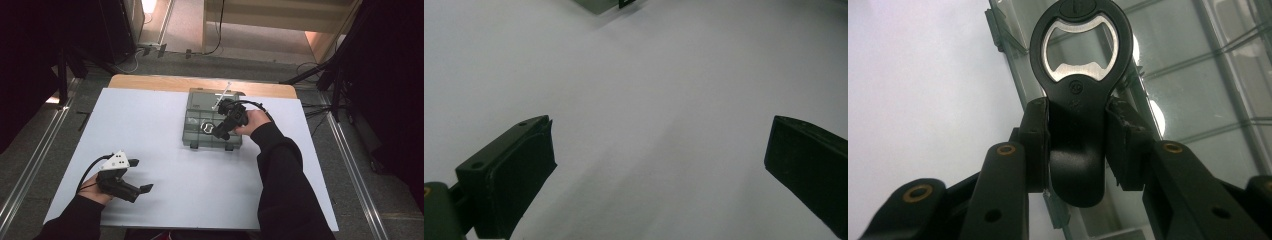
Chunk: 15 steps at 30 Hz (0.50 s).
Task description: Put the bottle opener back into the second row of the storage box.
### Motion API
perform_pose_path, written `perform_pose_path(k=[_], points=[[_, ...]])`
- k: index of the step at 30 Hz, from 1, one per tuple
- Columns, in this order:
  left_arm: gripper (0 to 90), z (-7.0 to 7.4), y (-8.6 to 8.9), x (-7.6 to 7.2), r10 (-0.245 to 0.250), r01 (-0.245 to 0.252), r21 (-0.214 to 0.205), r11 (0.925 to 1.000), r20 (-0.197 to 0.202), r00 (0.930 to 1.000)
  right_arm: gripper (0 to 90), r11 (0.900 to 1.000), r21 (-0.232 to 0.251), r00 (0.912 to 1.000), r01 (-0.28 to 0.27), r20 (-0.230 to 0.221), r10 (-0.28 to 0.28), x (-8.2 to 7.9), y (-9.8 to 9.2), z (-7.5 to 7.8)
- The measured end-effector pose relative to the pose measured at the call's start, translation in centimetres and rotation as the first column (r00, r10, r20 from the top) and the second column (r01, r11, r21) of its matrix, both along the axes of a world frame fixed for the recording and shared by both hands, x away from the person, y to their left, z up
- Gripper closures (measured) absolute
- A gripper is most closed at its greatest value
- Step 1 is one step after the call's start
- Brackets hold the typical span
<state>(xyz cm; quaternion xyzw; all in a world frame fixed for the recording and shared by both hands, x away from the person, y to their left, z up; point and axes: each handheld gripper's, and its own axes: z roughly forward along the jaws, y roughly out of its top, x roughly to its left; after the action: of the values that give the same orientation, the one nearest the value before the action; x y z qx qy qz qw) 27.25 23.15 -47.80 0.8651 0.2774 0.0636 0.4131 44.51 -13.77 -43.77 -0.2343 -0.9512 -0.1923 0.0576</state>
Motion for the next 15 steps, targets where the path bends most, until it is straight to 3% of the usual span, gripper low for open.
perform_pose_path(k=[2, 4, 6, 9, 12, 15], points=[[0.0, -0.01, 0.02, 0.00, 0.001, -0.001, 0.001, 1.0000, 0.000, 1.0000, 67.1, 0.9996, 0.009, 0.9994, -0.025, 0.022, 0.025, 0.08, -0.01, -0.18], [0.0, 0.02, 0.03, 0.01, 0.000, 0.000, 0.001, 1.0000, -0.002, 1.0000, 67.8, 0.9976, -0.033, 0.9953, -0.061, 0.073, 0.064, -0.06, 0.28, -0.24], [0.0, 0.03, 0.02, 0.02, 0.000, 0.000, 0.000, 1.0000, -0.001, 1.0000, 67.9, 0.9972, -0.024, 0.9963, -0.071, 0.047, 0.072, 0.17, 0.44, -0.38], [0.0, 0.01, -0.05, 0.05, -0.001, 0.001, 0.001, 1.0000, -0.001, 1.0000, 63.3, 0.9980, -0.026, 0.9969, -0.058, 0.050, 0.060, 0.26, 0.73, -0.57], [0.0, -0.01, -0.05, 0.08, -0.003, 0.003, 0.001, 1.0000, 0.000, 1.0000, 55.7, 0.9987, 0.034, 0.9982, -0.037, 0.049, 0.035, 0.30, 0.53, -0.34], [0.0, -0.02, -0.06, 0.09, -0.005, 0.005, 0.004, 1.0000, -0.001, 1.0000, 53.9, 0.9986, 0.046, 0.9983, -0.025, 0.054, 0.022, -0.02, 0.32, -0.14]])
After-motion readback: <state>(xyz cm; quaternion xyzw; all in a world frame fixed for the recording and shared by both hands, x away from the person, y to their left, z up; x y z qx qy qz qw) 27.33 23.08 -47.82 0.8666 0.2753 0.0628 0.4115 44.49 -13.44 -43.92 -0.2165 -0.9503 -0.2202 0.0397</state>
